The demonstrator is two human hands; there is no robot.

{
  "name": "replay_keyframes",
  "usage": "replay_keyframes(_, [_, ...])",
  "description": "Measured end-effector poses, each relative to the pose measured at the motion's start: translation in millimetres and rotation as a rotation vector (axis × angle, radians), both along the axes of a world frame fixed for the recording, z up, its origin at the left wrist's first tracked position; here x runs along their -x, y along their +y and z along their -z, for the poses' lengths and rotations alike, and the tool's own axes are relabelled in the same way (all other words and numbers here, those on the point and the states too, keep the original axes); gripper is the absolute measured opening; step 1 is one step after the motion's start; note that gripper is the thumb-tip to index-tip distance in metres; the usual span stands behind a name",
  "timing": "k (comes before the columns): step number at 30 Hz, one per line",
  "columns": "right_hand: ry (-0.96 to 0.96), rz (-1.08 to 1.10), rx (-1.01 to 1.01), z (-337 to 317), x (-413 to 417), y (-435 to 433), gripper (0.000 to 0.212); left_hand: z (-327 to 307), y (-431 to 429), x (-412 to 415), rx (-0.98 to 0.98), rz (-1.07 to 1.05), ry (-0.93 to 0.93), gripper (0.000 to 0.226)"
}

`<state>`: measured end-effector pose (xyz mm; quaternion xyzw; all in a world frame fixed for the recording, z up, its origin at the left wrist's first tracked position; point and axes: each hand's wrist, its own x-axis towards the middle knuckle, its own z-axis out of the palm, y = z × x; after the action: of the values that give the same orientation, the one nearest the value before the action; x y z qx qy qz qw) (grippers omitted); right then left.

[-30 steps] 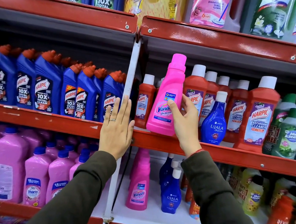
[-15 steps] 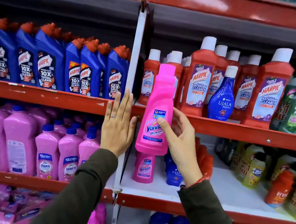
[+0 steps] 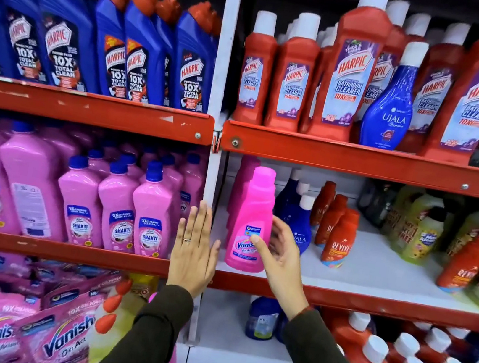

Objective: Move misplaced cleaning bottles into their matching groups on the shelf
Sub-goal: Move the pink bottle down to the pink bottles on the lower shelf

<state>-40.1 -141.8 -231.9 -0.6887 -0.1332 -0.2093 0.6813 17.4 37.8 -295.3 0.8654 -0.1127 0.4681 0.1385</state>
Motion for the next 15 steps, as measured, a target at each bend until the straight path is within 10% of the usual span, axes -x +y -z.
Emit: replay_keyframes(15, [0.141, -0.045, 0.034, 37.9, -45.6, -3.0, 0.048, 32.5, -13.2, -20.0, -0.030, -0.053, -0.033, 0.081])
